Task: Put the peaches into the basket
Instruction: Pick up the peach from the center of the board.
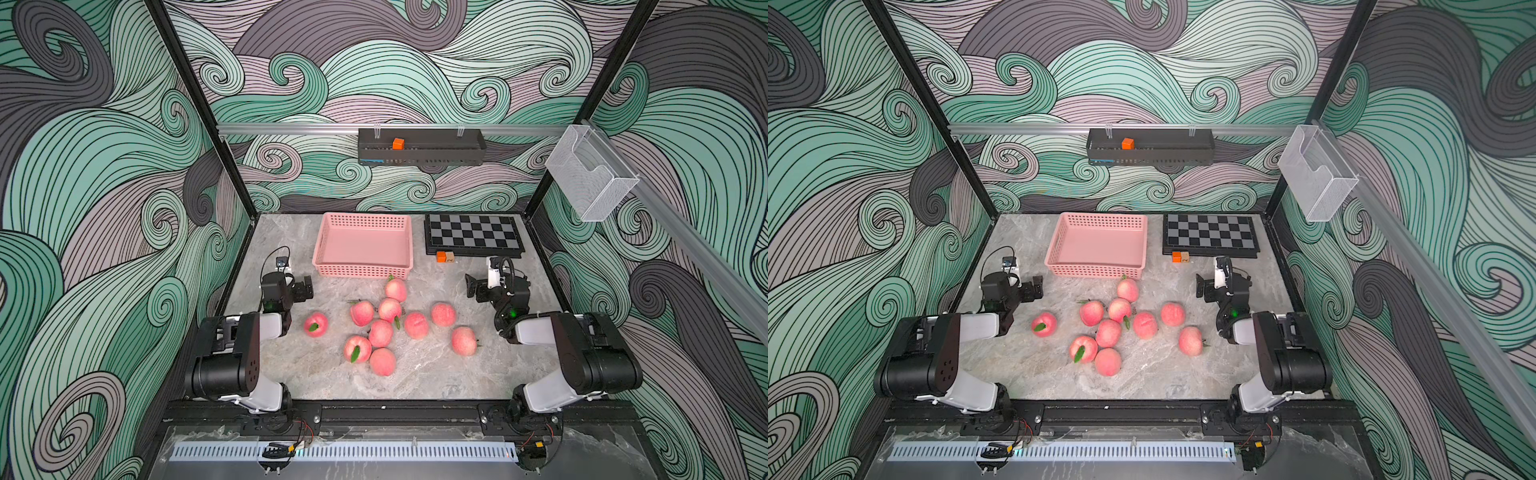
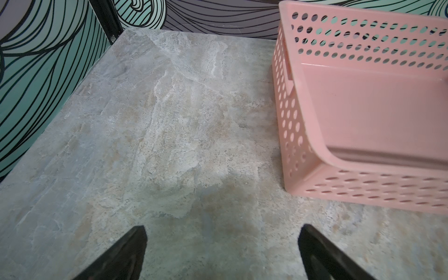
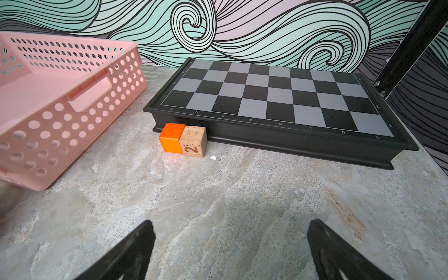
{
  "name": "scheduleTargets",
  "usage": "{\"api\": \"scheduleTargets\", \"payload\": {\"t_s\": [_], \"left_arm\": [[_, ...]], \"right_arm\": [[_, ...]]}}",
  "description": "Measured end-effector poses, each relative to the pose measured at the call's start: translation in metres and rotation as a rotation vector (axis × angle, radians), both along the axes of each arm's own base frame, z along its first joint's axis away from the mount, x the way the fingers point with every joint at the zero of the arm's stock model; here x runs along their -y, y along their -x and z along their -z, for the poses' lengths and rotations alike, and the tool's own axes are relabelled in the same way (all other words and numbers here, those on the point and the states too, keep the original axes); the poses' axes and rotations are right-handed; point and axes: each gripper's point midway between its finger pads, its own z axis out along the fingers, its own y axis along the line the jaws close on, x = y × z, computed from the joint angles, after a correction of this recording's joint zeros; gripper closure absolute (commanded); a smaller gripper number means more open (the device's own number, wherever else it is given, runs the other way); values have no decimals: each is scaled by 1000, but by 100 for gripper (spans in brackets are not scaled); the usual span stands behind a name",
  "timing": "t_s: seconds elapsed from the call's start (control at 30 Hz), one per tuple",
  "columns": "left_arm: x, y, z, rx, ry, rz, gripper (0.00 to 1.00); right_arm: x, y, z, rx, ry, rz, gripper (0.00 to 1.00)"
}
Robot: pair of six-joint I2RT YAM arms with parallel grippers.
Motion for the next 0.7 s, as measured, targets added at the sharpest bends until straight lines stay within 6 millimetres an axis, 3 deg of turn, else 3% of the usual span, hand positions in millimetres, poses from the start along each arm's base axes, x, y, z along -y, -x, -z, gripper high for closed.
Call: {"api": "scheduleTargets", "payload": {"t_s": [0.17,0.27,0.4,0.5,0.6,0.7], "left_arm": [[-4,-1,0,-8,2,-28,1],[-11,-6,-8,-32,1,-71,1],[-27,-11,-48,-28,27,-191,1],[-33,-14,-87,-36,55,-262,1],[-22,-18,-125,-44,88,-263,1],[-3,-4,-150,-77,139,-230,1]], "right_arm": [[2,1,0,-9,-2,13,1],[4,0,-11,-6,-3,26,1],[3,-1,-39,33,3,43,1],[-12,-2,-61,35,16,29,1],[-33,-2,-86,22,24,-5,1],[-58,1,-115,12,28,-66,1]]}}
